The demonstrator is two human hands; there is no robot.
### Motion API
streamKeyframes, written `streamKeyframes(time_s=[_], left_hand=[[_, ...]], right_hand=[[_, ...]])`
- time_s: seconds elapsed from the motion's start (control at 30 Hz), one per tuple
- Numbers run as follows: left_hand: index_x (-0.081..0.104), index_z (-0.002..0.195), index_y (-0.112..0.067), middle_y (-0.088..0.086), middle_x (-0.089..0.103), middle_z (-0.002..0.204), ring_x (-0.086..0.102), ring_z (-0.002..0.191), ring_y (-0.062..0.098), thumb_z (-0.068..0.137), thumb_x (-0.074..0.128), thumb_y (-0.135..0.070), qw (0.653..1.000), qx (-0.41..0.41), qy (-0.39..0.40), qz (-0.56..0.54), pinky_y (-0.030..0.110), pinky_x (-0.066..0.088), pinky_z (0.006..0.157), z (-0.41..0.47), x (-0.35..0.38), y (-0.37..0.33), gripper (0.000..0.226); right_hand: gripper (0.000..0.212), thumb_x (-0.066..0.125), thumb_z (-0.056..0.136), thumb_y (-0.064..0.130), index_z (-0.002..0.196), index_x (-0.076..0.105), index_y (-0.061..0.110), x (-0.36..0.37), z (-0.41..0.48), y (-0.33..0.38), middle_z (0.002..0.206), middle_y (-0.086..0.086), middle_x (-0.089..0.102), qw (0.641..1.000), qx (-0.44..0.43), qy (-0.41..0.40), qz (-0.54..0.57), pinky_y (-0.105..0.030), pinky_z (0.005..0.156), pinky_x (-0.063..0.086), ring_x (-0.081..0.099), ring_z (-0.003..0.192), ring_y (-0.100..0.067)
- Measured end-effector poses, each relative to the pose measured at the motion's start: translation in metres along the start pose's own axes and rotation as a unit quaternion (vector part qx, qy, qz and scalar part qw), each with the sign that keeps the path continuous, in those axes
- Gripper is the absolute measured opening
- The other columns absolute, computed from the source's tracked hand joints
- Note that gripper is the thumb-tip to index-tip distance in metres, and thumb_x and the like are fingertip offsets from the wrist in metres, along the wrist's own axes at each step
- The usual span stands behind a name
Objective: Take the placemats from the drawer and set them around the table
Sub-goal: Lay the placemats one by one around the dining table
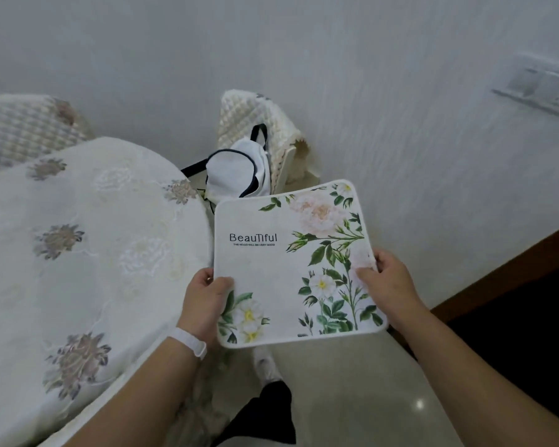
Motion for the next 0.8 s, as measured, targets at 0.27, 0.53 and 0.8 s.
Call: streamKeyframes(time_s=[0.27,0.53,0.8], left_hand=[[0.06,0.092,-0.009,0.019,0.069,0.093,0.067,0.087,0.038,0.086,0.059,-0.001,1.0,-0.008,-0.011,-0.022,0.049,0.057,0.079,0.137,0.028,-0.03,0.01],[0.061,0.09,-0.011,0.017,0.07,0.092,0.067,0.085,0.037,0.065,0.065,-0.02,0.998,0.015,-0.041,-0.037,0.052,0.055,0.08,0.225,0.008,-0.09,0.026],[0.06,0.09,-0.011,0.013,0.068,0.087,0.064,0.075,0.028,0.081,0.065,-0.004,0.983,0.037,-0.153,-0.094,0.039,0.053,0.071,0.263,-0.057,-0.108,0.013]], right_hand=[[0.018,0.058,0.094,0.008,0.105,0.061,0.021,0.041,0.125,0.068,0.091,-0.001,0.073,0.999,-0.004,0.012,-0.033,-0.035,0.058,0.061,0.074,0.067,-0.015],[0.015,0.056,0.097,0.013,0.108,0.057,0.023,0.105,0.205,0.137,0.094,-0.005,0.071,0.997,-0.024,0.047,-0.052,-0.039,0.062,0.062,0.073,0.074,-0.024],[0.018,0.059,0.092,0.009,0.104,0.062,0.023,0.203,0.263,0.194,0.095,-0.004,0.073,0.981,-0.074,0.151,-0.097,-0.044,0.069,0.062,0.074,0.078,-0.022]])
Point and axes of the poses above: each hand's wrist, its own z-axis towards the middle knuckle, its own x-axis out of the palm, y = z × x, the point moved 1 cm from there along z, towards the middle knuckle
